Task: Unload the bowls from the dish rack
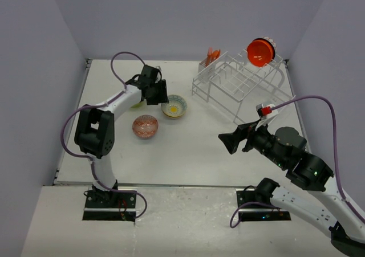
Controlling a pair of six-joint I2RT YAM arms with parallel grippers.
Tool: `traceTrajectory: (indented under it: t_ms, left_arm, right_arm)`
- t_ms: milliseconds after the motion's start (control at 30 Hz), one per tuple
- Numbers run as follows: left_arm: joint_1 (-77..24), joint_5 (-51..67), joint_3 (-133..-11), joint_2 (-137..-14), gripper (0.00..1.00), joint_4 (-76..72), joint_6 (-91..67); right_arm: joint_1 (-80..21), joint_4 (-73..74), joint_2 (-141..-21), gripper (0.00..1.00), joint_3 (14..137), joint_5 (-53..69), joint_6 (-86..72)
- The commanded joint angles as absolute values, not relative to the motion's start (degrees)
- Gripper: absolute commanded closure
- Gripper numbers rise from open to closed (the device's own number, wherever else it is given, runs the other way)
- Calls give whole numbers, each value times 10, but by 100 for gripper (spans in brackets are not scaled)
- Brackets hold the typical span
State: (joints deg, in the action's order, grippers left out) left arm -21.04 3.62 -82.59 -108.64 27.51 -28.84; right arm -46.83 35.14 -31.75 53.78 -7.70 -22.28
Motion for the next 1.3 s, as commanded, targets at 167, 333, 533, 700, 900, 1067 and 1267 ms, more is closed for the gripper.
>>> traceTrajectory:
  t_ms: [167,333,533,700,900,1067,1267]
  left_arm:
    - [-212,-14,-811,-993,23,280,-281]
    - [-213,-39,-800,-901,0,317,-277]
    - [-217,-131,-768,-727,0,381,-258]
    - [-217,-149,-716,-602,0,409,-222]
    - [-217,-156,-580,-498,0,328,-214]
    - [-217,-176,-518,-523,0,316,-215]
    - [-216,-154,-510,-534,0,315,-218]
  right_arm:
    - [-469,374,-393,1,573,-166,-216]
    - [-461,399,-501,1,682,-234,-182]
    - [-349,411,-635,1,867,-311,-40]
    - [-281,410,-770,1,983,-411,92]
    - [-202,279,-863,8,1020,-459,273]
    - [-188,248,-918,30,1047,-458,338]
    - [-159,210,-951,55,1051,-437,366]
